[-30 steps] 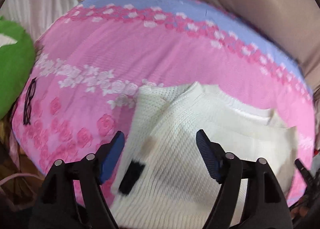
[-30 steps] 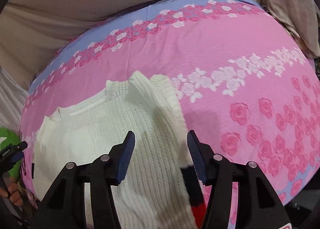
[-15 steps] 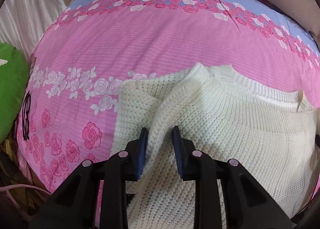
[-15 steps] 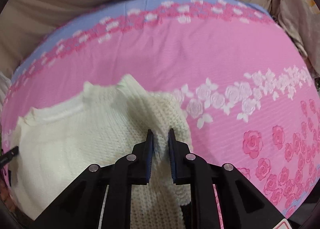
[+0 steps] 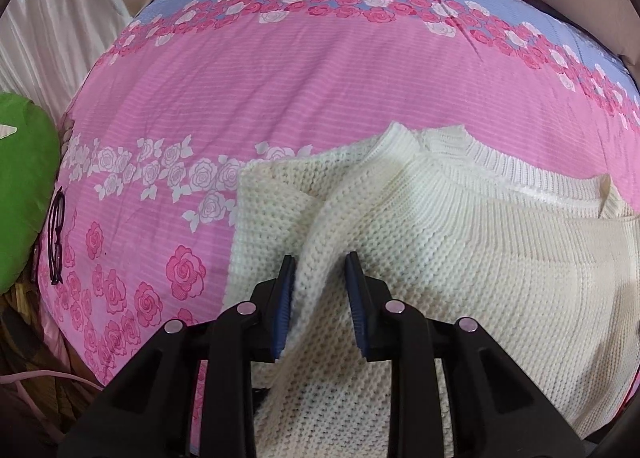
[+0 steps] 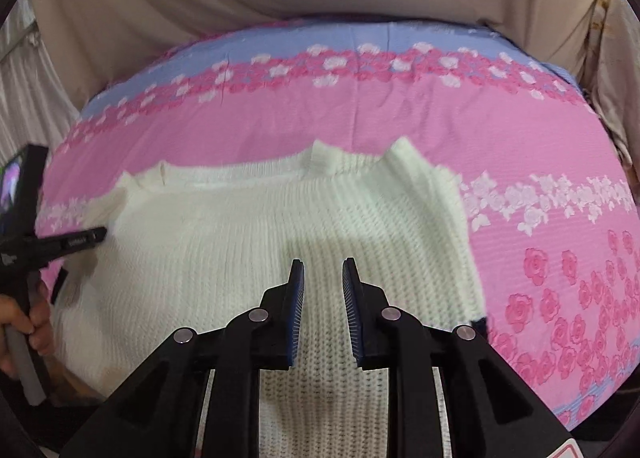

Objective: Fold small clothes

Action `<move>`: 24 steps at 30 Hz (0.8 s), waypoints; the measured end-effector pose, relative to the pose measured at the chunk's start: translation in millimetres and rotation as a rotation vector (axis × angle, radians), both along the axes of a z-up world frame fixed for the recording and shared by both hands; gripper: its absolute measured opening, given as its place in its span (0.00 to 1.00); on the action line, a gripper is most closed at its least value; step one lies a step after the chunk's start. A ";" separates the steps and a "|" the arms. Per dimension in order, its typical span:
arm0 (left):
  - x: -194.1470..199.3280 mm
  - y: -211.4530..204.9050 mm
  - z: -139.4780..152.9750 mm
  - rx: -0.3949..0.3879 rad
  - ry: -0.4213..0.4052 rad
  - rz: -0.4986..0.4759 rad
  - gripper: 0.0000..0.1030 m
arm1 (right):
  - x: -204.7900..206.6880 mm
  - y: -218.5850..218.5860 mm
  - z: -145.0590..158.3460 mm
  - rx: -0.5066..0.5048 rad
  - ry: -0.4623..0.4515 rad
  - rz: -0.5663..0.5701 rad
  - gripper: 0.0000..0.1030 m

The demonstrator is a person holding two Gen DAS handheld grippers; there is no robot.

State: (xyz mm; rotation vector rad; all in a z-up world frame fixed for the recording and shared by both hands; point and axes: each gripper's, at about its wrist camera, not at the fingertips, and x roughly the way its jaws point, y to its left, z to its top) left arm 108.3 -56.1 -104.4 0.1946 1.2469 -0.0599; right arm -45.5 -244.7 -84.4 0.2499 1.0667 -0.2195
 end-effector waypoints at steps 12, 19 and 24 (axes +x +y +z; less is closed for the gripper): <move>-23.7 68.8 23.3 -0.166 0.048 0.141 0.34 | 9.2 71.1 24.5 0.117 -0.006 0.184 0.18; -55.0 114.5 -7.5 -0.369 0.113 0.255 0.59 | 24.1 121.2 -21.0 0.115 0.172 0.336 0.16; -57.1 118.1 -19.0 -0.433 0.114 0.299 0.55 | 27.9 131.2 -33.7 0.067 0.185 0.355 0.16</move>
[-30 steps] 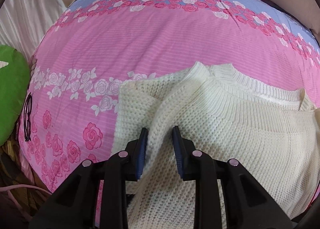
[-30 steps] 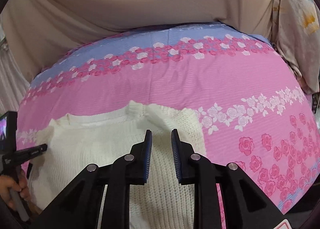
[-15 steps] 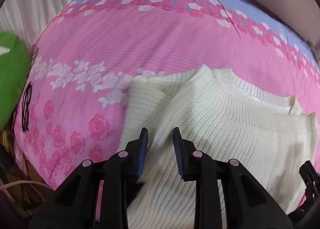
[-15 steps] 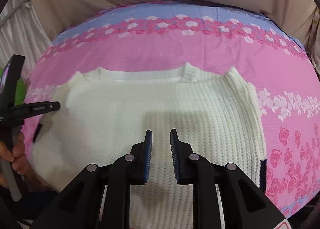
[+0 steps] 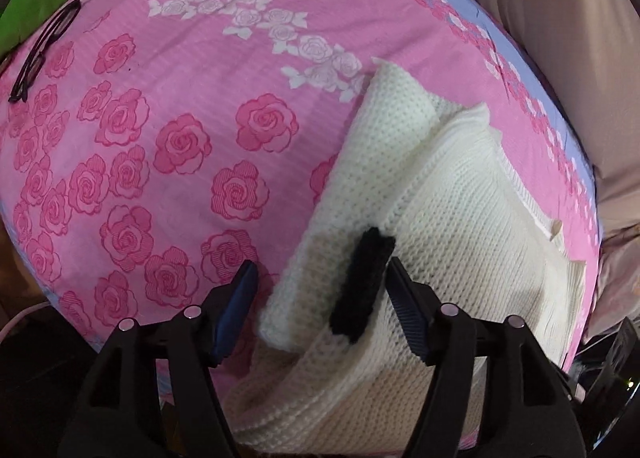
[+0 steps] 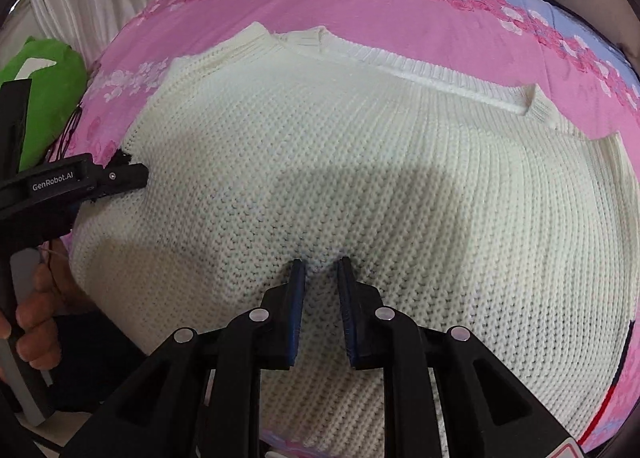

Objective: Fold small clothes

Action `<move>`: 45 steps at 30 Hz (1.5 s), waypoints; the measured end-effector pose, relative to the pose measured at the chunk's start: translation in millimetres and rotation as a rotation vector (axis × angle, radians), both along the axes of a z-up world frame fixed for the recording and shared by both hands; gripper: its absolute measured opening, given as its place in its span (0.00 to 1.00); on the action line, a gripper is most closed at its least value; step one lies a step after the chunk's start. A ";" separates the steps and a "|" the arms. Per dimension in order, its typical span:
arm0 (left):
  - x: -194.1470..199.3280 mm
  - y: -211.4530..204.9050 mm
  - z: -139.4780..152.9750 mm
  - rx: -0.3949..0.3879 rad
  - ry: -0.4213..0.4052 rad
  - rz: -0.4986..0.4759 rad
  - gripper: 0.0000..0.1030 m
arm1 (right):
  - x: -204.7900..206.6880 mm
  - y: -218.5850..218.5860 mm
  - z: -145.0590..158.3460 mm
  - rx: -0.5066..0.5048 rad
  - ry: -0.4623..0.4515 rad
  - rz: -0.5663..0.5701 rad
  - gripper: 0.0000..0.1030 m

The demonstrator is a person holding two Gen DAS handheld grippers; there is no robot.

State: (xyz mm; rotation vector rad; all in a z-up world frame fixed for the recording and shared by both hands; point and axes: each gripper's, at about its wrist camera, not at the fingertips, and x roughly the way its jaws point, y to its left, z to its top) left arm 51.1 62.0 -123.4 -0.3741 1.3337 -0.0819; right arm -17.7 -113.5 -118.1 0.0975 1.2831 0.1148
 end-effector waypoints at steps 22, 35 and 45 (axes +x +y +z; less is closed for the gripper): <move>-89.9 -262.1 102.3 -0.029 -0.169 -0.775 0.30 | -127.7 -173.6 53.3 0.109 -0.092 -0.447 0.25; -110.0 -149.8 79.4 0.061 -0.069 -0.799 0.73 | -106.1 -160.9 45.4 0.403 -0.033 -0.424 0.73; -129.8 -156.1 33.8 0.151 -0.096 -0.789 0.67 | -65.6 -126.6 18.1 0.515 0.106 -0.436 0.56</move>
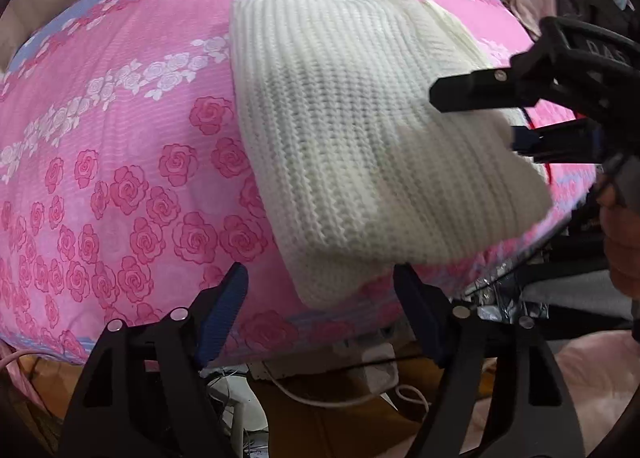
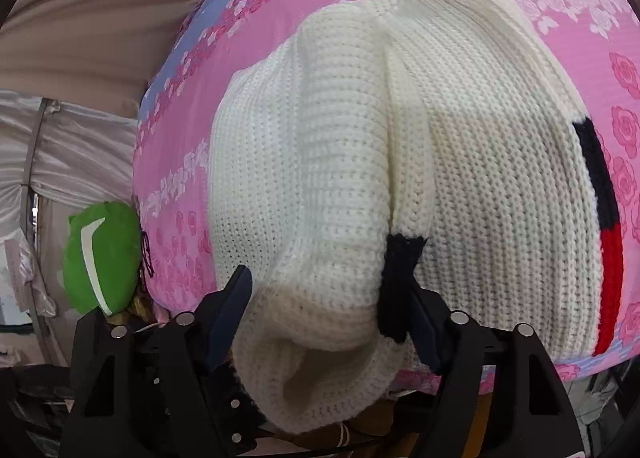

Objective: Fold small clothes

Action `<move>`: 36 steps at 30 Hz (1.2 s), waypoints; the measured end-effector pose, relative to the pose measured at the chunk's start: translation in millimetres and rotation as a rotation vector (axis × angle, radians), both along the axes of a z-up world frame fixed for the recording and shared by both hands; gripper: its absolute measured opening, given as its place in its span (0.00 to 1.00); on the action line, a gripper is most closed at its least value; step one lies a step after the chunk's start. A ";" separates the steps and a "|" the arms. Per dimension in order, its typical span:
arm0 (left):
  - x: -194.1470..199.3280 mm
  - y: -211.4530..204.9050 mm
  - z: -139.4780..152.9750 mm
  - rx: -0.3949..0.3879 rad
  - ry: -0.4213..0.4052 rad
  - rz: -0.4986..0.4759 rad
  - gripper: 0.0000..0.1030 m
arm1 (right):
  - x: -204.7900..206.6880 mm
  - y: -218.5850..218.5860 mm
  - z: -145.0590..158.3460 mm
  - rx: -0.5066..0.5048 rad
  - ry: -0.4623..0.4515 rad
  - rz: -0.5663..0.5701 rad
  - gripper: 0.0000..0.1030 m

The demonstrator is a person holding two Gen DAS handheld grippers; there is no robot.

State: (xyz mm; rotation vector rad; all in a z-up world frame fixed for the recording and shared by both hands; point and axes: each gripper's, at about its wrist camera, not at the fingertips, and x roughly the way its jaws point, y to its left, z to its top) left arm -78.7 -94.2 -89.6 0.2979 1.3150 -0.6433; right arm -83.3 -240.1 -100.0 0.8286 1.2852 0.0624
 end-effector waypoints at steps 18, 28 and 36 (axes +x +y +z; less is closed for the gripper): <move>-2.7 -43.3 -0.1 0.049 0.038 -0.111 0.45 | -46.4 -81.0 -14.4 -0.359 -0.035 -0.061 0.20; 16.0 -15.6 70.2 -0.077 -0.081 0.026 0.60 | -37.1 -89.9 24.4 -0.342 -0.108 -0.104 0.50; 48.8 -31.2 80.7 -0.085 -0.104 0.120 0.63 | -21.5 -74.5 60.5 -0.401 -0.259 -0.115 0.16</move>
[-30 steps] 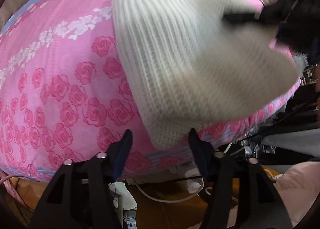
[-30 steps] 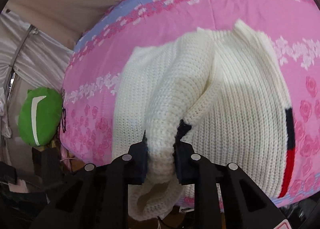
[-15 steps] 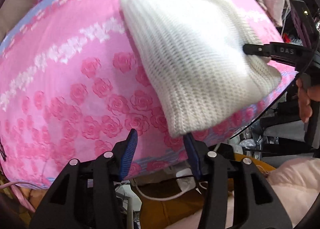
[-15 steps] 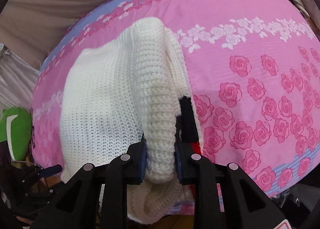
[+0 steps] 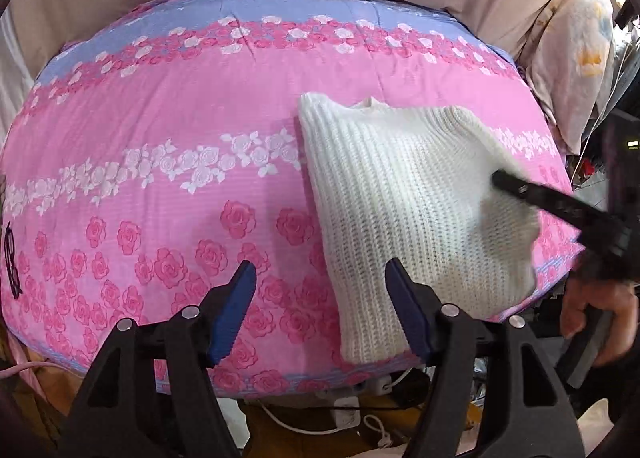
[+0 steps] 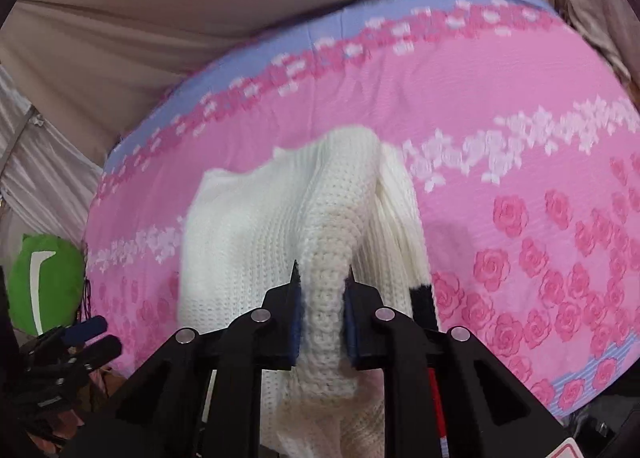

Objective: Fold small clothes

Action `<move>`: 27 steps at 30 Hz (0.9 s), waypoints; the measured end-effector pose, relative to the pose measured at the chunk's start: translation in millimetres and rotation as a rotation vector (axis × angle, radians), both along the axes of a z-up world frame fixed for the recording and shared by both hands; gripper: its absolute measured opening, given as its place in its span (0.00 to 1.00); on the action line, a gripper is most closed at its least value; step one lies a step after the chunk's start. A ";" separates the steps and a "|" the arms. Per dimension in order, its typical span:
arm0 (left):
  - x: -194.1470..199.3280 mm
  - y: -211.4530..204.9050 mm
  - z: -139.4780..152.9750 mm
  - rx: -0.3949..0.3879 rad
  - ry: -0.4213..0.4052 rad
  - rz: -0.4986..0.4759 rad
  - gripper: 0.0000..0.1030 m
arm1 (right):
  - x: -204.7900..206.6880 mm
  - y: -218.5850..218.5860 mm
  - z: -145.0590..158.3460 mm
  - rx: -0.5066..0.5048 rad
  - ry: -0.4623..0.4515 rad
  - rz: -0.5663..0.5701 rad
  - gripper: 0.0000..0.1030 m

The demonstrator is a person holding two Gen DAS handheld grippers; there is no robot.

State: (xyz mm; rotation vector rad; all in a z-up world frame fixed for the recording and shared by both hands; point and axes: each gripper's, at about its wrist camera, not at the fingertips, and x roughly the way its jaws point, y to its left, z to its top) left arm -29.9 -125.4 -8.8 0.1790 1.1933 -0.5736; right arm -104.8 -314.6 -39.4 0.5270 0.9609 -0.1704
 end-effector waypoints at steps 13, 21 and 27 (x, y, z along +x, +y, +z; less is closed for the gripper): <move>-7.8 -32.6 -24.5 0.064 0.022 -0.034 0.63 | -38.6 -11.3 -1.3 -0.059 0.057 -0.045 0.34; -10.7 -45.5 -32.9 0.086 0.046 -0.037 0.63 | -64.0 27.9 -51.6 -0.017 0.221 0.071 0.09; -12.2 -51.9 -33.7 0.104 0.040 -0.042 0.63 | -72.9 4.3 -20.0 -0.053 0.116 -0.018 0.09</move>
